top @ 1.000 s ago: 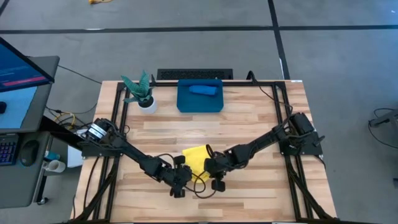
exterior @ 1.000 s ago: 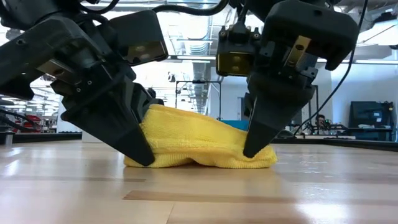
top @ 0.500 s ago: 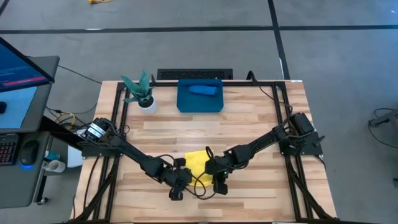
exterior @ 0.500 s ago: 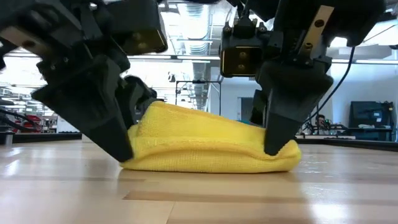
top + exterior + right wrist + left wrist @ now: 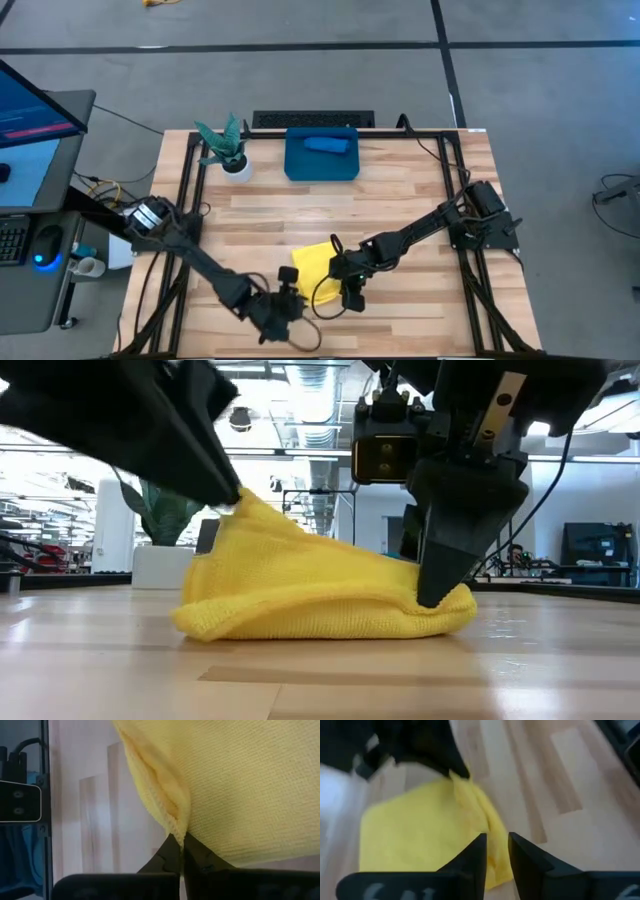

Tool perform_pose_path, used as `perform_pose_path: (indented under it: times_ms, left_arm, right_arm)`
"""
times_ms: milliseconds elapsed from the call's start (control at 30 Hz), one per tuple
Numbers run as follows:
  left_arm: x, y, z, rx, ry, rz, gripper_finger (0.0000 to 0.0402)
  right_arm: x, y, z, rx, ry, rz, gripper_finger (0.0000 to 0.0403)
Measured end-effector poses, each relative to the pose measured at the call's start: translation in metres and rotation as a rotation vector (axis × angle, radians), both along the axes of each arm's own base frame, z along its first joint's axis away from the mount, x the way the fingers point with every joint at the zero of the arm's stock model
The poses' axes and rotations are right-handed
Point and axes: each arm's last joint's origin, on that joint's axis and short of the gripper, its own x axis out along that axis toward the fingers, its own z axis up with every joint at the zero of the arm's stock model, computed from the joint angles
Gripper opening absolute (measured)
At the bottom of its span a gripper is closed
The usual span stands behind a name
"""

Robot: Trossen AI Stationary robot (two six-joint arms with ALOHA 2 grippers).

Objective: Roll microfiber towels into tight, uniform cylinder then place into a basket
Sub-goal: Roll the yellow microfiber towel

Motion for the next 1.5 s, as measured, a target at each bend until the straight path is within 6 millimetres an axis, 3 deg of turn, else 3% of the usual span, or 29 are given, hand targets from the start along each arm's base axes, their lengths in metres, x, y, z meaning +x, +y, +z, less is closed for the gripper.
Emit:
perform_pose_path:
  times_ms: [267, 533, 733, 1500]
  left_arm:
    - [0.002, -0.021, 0.004, 0.003, -0.125, -0.131, 0.0047]
    - [0.029, -0.001, -0.028, -0.023, -0.056, -0.146, 0.0033]
    - [0.038, 0.010, -0.038, -0.073, -0.009, -0.136, 0.0031]
    - [0.040, 0.023, -0.039, 0.116, -0.060, 0.049, 0.0031]
  right_arm:
    - [0.004, -0.004, 0.001, 0.007, -0.020, -0.015, 0.0008]
    - [0.003, -0.004, 0.001, 0.009, -0.018, -0.019, 0.0012]
    - [0.005, -0.007, 0.001, 0.012, -0.031, -0.026, 0.0013]
    - [0.005, -0.012, 0.000, 0.006, -0.008, -0.032, 0.0015]
